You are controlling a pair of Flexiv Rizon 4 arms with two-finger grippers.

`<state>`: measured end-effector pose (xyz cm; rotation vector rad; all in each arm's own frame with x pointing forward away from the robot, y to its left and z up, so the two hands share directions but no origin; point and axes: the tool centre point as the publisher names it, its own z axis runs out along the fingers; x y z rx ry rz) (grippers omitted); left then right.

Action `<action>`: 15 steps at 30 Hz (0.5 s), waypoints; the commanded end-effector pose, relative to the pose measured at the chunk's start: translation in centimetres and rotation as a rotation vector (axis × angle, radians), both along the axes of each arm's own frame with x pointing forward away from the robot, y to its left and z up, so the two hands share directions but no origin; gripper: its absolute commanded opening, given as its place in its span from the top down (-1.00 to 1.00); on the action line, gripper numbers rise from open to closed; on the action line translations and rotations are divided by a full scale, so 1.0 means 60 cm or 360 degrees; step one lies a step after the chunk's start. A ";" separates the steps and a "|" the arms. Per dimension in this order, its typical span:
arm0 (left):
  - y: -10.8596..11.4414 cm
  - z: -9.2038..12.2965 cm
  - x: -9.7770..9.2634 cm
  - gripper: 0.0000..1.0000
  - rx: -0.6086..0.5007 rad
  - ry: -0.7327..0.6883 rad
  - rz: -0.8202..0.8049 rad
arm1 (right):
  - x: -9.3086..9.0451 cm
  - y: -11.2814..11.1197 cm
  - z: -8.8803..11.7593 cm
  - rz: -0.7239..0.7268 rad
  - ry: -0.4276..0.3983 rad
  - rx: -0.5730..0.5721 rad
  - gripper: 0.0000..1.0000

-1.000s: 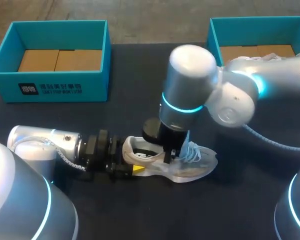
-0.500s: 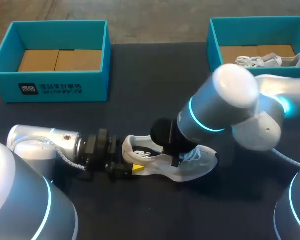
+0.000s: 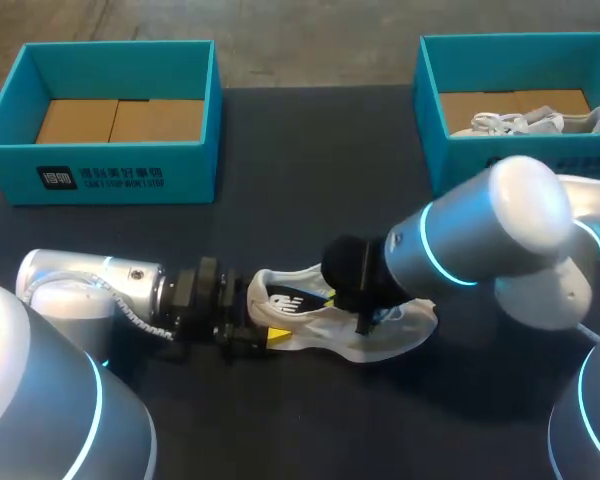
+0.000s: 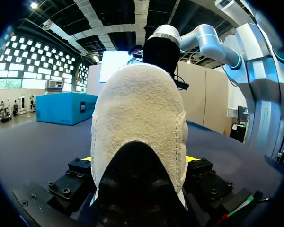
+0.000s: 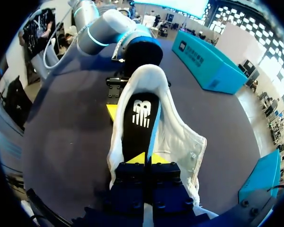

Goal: Take the shoe out of the shoebox, open the shoe tongue, remove and reinsert the insole, then place the shoe into the shoebox

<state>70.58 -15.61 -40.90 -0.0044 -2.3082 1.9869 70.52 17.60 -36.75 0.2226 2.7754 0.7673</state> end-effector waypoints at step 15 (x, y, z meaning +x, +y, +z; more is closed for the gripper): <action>-0.001 0.000 0.000 1.00 0.0003 0.0002 0.0003 | -0.011 -0.031 0.031 0.0163 -0.0211 0.0180 1.00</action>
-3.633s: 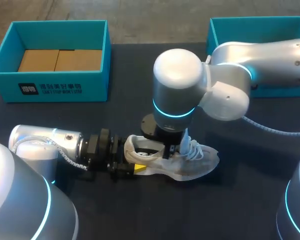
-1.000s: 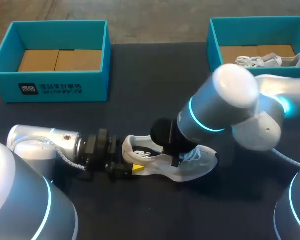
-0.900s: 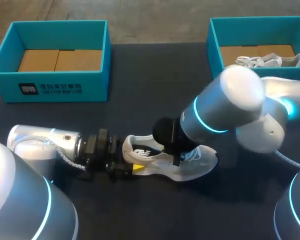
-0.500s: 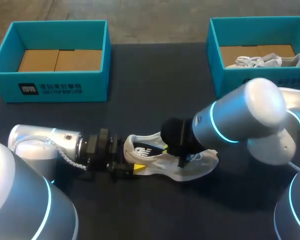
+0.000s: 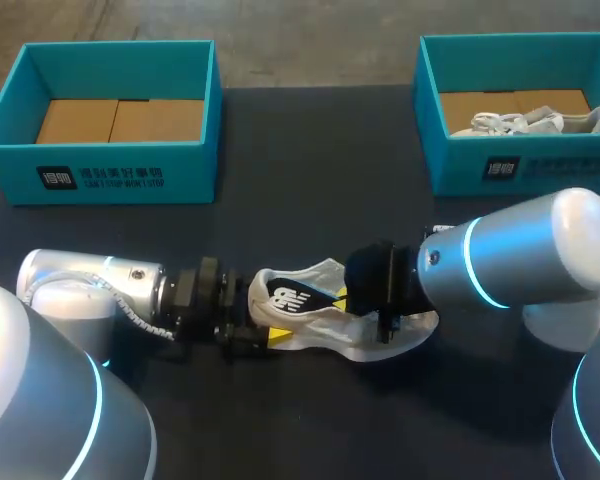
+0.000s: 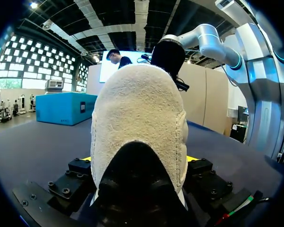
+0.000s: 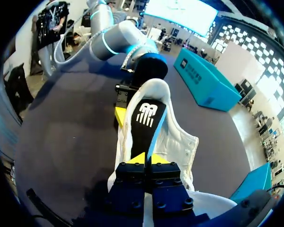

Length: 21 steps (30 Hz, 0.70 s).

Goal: Take the shoe out of the shoebox, open the shoe tongue, remove and reinsert the insole, then place the shoe into the shoebox

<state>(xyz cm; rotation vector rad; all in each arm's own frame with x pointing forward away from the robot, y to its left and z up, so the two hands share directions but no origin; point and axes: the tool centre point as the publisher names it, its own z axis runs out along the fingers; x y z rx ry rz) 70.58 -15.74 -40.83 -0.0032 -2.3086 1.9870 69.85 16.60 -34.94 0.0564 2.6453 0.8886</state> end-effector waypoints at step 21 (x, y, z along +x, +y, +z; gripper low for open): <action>0.001 -0.001 0.000 1.00 0.0003 0.0002 0.0002 | 0.011 -0.020 0.011 0.0076 -0.0006 0.0076 1.00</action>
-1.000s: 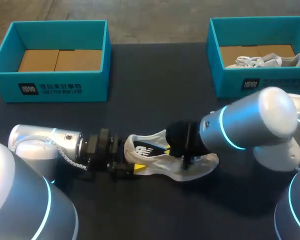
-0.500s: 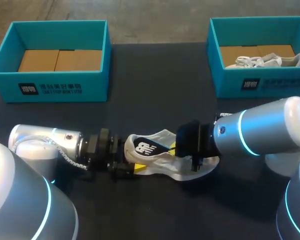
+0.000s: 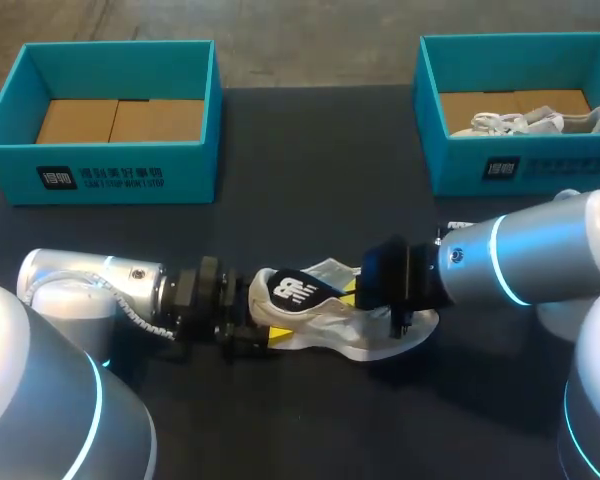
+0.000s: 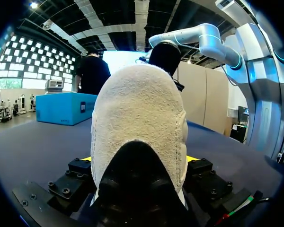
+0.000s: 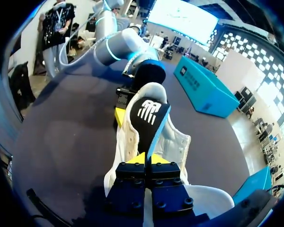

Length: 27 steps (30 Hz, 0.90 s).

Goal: Take the shoe out of the shoebox, open the shoe tongue, remove and reinsert the insole, then place the shoe into the shoebox

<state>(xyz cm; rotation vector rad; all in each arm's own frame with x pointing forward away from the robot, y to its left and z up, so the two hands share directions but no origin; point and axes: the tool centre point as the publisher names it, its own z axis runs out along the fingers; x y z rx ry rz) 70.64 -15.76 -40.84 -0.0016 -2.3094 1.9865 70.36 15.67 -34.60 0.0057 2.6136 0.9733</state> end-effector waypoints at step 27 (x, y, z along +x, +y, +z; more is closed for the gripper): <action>0.001 -0.001 -0.001 1.00 0.0002 0.0001 0.0000 | 0.024 0.032 0.080 0.0059 0.0720 -0.0361 0.21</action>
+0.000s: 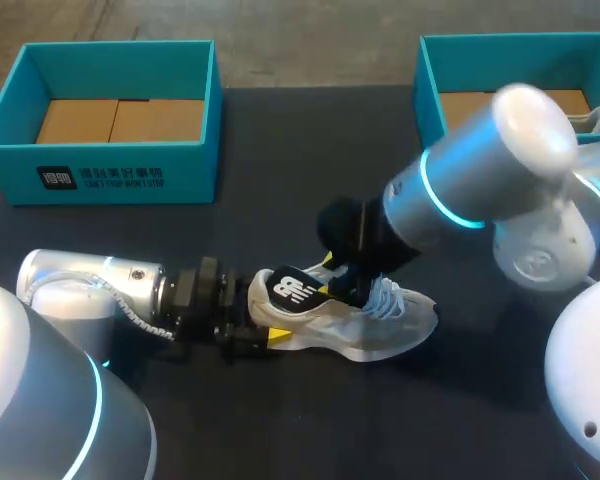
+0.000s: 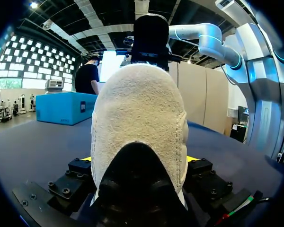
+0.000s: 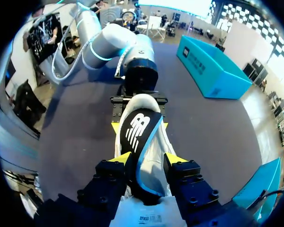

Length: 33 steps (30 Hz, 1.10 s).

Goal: Take the shoe out of the shoebox, open the shoe tongue, remove and reinsert the insole, then place the shoe into the shoebox

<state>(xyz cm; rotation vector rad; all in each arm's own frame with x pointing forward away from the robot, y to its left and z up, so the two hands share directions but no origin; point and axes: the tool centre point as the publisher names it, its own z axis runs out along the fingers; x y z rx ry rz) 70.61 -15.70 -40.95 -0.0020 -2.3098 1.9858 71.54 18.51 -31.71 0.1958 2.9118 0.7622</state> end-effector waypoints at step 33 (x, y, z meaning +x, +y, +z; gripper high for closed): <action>0.000 0.001 -0.001 1.00 0.0001 0.0001 0.0001 | 0.000 0.032 0.024 0.0323 0.1005 -0.0143 0.46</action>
